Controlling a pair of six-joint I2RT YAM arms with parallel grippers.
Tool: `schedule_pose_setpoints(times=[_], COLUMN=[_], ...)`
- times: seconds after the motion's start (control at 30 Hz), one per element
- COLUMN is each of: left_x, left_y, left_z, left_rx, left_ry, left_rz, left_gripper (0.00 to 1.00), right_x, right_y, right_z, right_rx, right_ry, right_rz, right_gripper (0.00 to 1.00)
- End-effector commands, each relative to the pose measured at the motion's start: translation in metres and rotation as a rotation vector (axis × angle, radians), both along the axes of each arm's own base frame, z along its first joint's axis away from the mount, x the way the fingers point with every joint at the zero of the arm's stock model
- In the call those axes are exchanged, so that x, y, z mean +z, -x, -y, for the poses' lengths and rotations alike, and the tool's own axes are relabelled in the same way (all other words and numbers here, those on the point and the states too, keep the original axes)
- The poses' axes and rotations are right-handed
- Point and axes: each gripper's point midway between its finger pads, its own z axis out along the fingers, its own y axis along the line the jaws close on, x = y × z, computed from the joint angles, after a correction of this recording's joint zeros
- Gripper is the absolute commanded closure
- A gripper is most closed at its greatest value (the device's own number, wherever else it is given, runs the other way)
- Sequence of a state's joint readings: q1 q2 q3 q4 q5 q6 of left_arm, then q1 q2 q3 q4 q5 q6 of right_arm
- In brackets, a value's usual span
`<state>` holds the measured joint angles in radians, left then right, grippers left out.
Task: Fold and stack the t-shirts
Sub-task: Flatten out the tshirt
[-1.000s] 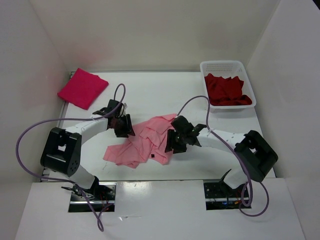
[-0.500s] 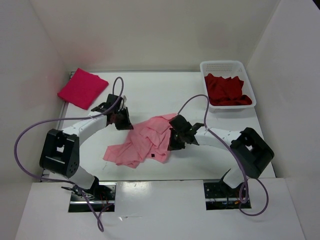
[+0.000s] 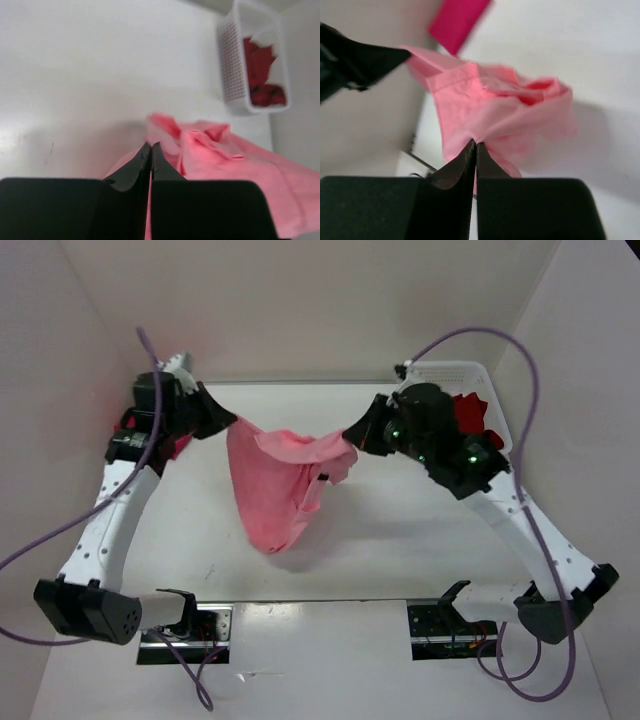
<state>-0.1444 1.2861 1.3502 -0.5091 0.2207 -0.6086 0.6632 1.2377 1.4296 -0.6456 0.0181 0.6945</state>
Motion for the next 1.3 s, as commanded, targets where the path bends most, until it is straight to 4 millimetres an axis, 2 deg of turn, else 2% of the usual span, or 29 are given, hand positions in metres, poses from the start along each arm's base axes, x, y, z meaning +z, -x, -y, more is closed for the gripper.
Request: schedule_pose_setpoints(times=[0.0,0.03,0.07,0.1,0.13,0.2,0.23,0.3,0.33,0.37,0.43,0.47,0.5,0.57,0.67,0.7,0.77,0.8,0.83,0.9,0.93,0.97,1.0,1.03,1.07,1.13,1.17,1.23,1.27], left_x=[0.092,0.109,0.124,0.153,0.166,0.186,0.209,0.228,0.238,0.258,0.268,0.269,0.271,0.254,0.205,0.186,0.131,0.111,0.070,0.027,-0.019,-0.033,-0.020,-0.043,-0.040,-0.018,-0.011,-0.007,-0.005], left_y=[0.020,0.023,0.028,0.039,0.043,0.052,0.060,0.071,0.076,0.085,0.092,0.092,0.096,0.085,0.053,0.039,-0.004,-0.019,-0.049,-0.086,-0.115,-0.129,-0.146,-0.162,-0.168,-0.179,-0.180,-0.183,-0.181], left_z=[-0.027,-0.033,-0.040,-0.045,-0.050,-0.053,-0.057,-0.063,-0.068,-0.077,-0.077,-0.079,-0.079,-0.079,-0.077,-0.080,-0.083,-0.081,-0.087,-0.097,-0.098,-0.101,-0.100,-0.100,-0.100,-0.105,-0.108,-0.110,-0.116], left_rx=[0.041,0.054,0.073,0.087,0.115,0.126,0.149,0.180,0.204,0.259,0.264,0.273,0.274,0.272,0.252,0.262,0.259,0.243,0.250,0.261,0.260,0.269,0.268,0.271,0.276,0.308,0.320,0.327,0.325], left_ry=[0.049,0.053,0.051,0.051,0.042,0.031,0.027,0.009,-0.008,-0.016,-0.037,-0.039,-0.038,-0.044,-0.080,-0.090,-0.122,-0.132,-0.143,-0.148,-0.147,-0.125,-0.108,-0.103,-0.095,-0.094,-0.099,-0.113,-0.116], left_rz=[0.206,0.248,0.279,0.336,0.363,0.401,0.456,0.496,0.522,0.574,0.605,0.605,0.614,0.570,0.463,0.419,0.297,0.265,0.177,0.104,0.004,-0.032,0.000,-0.050,-0.048,0.009,0.025,0.033,0.031], left_gripper=[1.00,1.00,1.00,1.00,1.00,1.00,1.00,1.00,1.00,1.00,1.00,1.00,1.00,1.00,1.00,1.00,1.00,1.00,1.00,1.00,1.00,1.00,1.00,1.00,1.00,0.97,0.85,0.61,0.52], right_x=[0.082,0.096,0.129,0.143,0.173,0.198,0.221,0.239,0.254,0.257,0.258,0.260,0.252,0.248,0.207,0.172,0.132,0.101,0.060,0.020,-0.030,-0.027,-0.042,-0.082,-0.063,-0.077,-0.061,-0.060,-0.065], right_y=[0.022,0.026,0.027,0.035,0.045,0.055,0.061,0.071,0.086,0.082,0.077,0.075,0.061,0.051,0.006,-0.032,-0.059,-0.091,-0.119,-0.158,-0.189,-0.210,-0.225,-0.251,-0.269,-0.282,-0.286,-0.284,-0.272], right_z=[0.023,0.026,0.031,0.033,0.040,0.042,0.048,0.049,0.050,0.053,0.054,0.059,0.053,0.053,0.042,0.047,0.042,0.054,0.050,0.053,0.050,0.051,0.054,0.062,0.069,0.075,0.080,0.086,0.090], right_rx=[0.045,0.061,0.057,0.088,0.095,0.137,0.142,0.177,0.224,0.210,0.201,0.177,0.168,0.152,0.112,0.075,0.161,0.132,0.147,0.104,0.078,0.049,0.006,-0.055,-0.110,-0.160,-0.190,-0.213,-0.221], right_ry=[-0.026,-0.032,-0.080,-0.095,-0.136,-0.180,-0.209,-0.246,-0.271,-0.276,-0.266,-0.262,-0.249,-0.217,-0.138,-0.107,-0.148,-0.178,-0.187,-0.147,-0.123,-0.111,-0.092,-0.052,-0.031,-0.004,0.004,0.029,0.040], right_rz=[0.153,0.182,0.243,0.269,0.327,0.376,0.428,0.460,0.498,0.501,0.508,0.512,0.484,0.489,0.418,0.351,0.275,0.224,0.129,0.060,-0.040,-0.022,-0.062,-0.134,-0.082,-0.119,-0.083,-0.075,-0.094], right_gripper=[0.97,0.97,0.97,0.97,0.97,0.97,0.97,0.97,0.97,0.97,0.97,0.97,0.97,0.97,0.97,0.97,0.97,0.97,0.97,0.96,0.94,0.89,0.88,0.88,0.88,0.86,0.75,0.61,0.53])
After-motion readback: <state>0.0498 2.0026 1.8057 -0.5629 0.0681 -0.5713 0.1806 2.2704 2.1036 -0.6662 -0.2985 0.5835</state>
